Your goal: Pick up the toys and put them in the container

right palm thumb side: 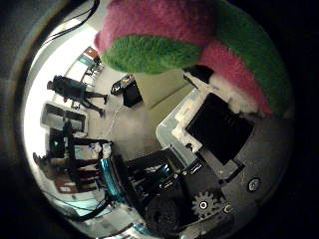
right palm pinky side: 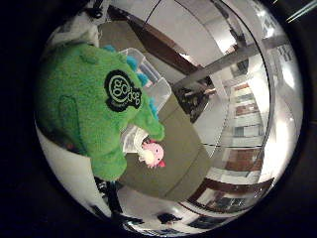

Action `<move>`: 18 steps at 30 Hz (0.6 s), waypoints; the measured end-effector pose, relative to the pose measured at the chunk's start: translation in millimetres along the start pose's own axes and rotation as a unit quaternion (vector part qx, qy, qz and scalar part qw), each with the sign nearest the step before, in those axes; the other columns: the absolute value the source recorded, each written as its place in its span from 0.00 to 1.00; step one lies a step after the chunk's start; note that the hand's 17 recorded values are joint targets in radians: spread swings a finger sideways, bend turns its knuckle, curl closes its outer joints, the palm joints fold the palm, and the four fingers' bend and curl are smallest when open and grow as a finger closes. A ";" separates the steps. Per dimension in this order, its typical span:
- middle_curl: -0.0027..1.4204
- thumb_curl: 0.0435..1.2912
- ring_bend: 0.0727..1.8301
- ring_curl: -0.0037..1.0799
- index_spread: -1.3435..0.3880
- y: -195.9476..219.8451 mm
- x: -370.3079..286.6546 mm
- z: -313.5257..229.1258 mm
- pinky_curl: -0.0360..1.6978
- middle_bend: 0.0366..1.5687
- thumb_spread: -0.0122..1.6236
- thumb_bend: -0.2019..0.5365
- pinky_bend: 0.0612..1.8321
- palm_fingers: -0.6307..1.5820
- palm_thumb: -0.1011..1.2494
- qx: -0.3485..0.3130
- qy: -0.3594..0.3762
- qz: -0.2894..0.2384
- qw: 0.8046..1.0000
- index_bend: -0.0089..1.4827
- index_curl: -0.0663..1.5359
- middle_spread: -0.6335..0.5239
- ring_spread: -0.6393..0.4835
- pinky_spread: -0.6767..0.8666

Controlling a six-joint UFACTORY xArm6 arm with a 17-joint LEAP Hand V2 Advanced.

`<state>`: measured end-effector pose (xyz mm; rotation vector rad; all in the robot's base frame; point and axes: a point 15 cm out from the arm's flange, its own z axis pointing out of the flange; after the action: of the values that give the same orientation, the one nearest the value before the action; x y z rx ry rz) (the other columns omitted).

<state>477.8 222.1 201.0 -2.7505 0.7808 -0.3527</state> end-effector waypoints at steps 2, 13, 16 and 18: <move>0.61 0.42 0.66 0.69 0.57 -0.3 0.7 0.5 0.44 0.64 0.60 0.23 0.72 0.65 0.71 0.002 0.002 -0.009 1.000 0.44 0.62 0.35 0.35 0.24; 0.39 0.34 0.37 0.43 0.51 -9.3 9.4 -3.0 0.31 0.30 0.68 0.24 0.44 0.28 0.61 0.023 0.021 -0.038 0.999 0.27 0.42 0.41 0.43 0.46; 0.34 0.32 0.31 0.37 0.51 -8.3 8.4 -2.1 0.27 0.25 0.68 0.24 0.39 0.29 0.60 0.021 0.019 -0.045 0.999 0.22 0.36 0.46 0.49 0.55; 0.31 0.32 0.28 0.34 0.51 -7.2 7.7 -2.0 0.25 0.22 0.68 0.24 0.37 0.30 0.59 0.018 0.018 -0.050 0.998 0.20 0.34 0.48 0.52 0.59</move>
<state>487.0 223.6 206.4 -2.7627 0.6397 -0.4336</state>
